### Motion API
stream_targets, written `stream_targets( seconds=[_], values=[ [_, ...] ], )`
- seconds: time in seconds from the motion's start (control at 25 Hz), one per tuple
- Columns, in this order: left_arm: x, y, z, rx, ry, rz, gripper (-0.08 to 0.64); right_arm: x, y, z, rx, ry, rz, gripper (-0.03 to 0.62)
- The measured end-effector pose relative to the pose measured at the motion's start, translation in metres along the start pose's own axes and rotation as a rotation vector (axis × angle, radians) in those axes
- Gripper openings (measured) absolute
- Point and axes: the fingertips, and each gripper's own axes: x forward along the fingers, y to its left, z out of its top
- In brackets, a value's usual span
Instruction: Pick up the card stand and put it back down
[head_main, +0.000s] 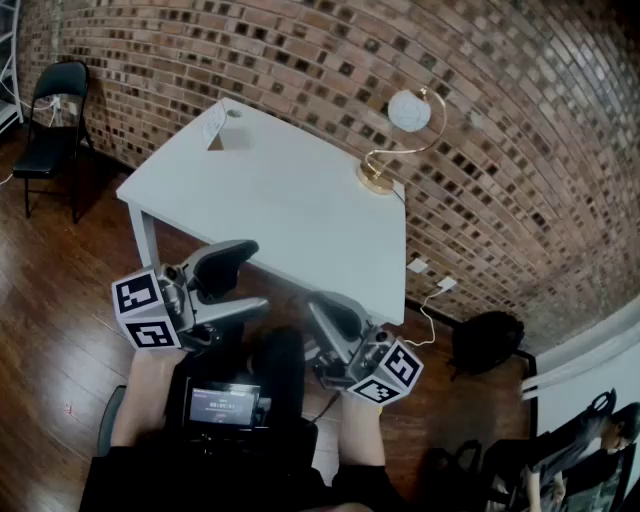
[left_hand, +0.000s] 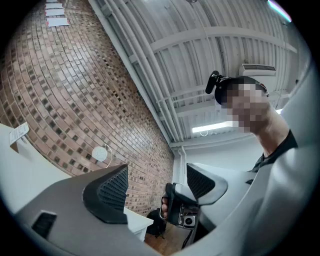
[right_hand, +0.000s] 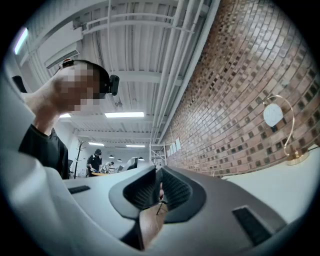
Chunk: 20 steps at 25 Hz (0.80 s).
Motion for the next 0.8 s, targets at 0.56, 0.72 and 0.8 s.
stream_targets(
  seconds=[0.56,0.72,0.8],
  values=[
    [-0.021,0.021,-0.002,-0.014,0.003,0.078,0.361,0.039,0.004,-0.034,0.112,0.032,0.097,0.061],
    [-0.015,0.029,-0.006,-0.021,0.020,0.077,0.360,0.042,-0.007,-0.037,0.121,0.036,0.107,0.061],
    [-0.014,0.042,-0.006,-0.026,0.020,0.084,0.360,0.051,-0.019,-0.035,0.121,0.028,0.104,0.061]
  ],
)
